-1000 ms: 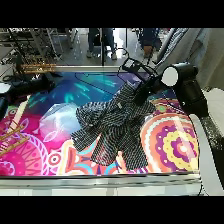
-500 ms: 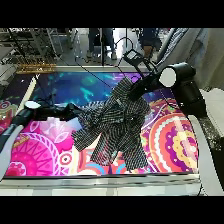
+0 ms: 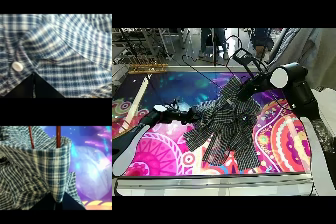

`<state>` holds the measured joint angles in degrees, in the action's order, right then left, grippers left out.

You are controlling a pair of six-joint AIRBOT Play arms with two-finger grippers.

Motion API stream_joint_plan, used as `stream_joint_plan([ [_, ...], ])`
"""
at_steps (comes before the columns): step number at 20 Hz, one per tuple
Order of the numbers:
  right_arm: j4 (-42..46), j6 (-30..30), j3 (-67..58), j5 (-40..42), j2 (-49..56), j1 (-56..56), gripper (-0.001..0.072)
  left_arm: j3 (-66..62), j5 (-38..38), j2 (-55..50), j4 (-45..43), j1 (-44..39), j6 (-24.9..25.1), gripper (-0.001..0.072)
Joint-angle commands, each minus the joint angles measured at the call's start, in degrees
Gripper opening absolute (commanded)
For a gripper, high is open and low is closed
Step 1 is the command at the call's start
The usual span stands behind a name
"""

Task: Fold the clothes and pants, and hang the long-sleeved shirts on hangers.

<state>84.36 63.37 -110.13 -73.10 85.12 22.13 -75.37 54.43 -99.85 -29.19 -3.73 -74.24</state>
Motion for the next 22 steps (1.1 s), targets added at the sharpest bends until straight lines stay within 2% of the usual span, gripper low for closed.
stream_joint_plan([
  [1, -0.09, -1.11, 0.02, -0.11, -0.79, 0.07, 0.0025, -0.09, 1.68, 0.28, -0.11, 1.57, -0.39, 0.0247],
  [2, -0.13, -1.29, 0.00, -0.46, -1.07, 0.07, 0.0025, -0.09, 2.32, 0.81, -0.13, 2.16, -0.61, 0.0363],
  [9, -0.72, -1.55, -0.13, -1.77, -5.22, 0.07, 0.0025, -0.17, 0.68, 5.64, 0.28, 3.50, -0.35, 0.0376],
  [18, -7.72, -3.04, -0.17, -1.90, -6.64, 0.07, 0.0025, -0.17, -1.40, 2.56, 0.15, -5.49, -0.35, 0.0364],
  [19, -8.09, -3.02, -0.17, -1.92, -6.82, 0.07, 0.0025, -0.17, -1.55, 2.21, 0.35, -5.70, -0.33, 0.0279],
  [20, -8.07, -3.02, -0.17, -2.01, -6.99, 0.07, 0.0025, -0.17, -1.88, 2.23, 1.01, -5.73, 0.31, 0.0116],
  [21, -8.07, -3.02, -0.17, -2.29, -7.04, 0.07, 0.0025, -0.35, -1.88, 2.67, 2.38, -5.25, 2.38, 0.0015],
  [22, -8.04, -3.02, -0.15, -2.75, -7.15, 0.07, 0.0025, -1.29, -1.84, 3.30, 2.64, -4.39, 4.22, 0.0010],
])
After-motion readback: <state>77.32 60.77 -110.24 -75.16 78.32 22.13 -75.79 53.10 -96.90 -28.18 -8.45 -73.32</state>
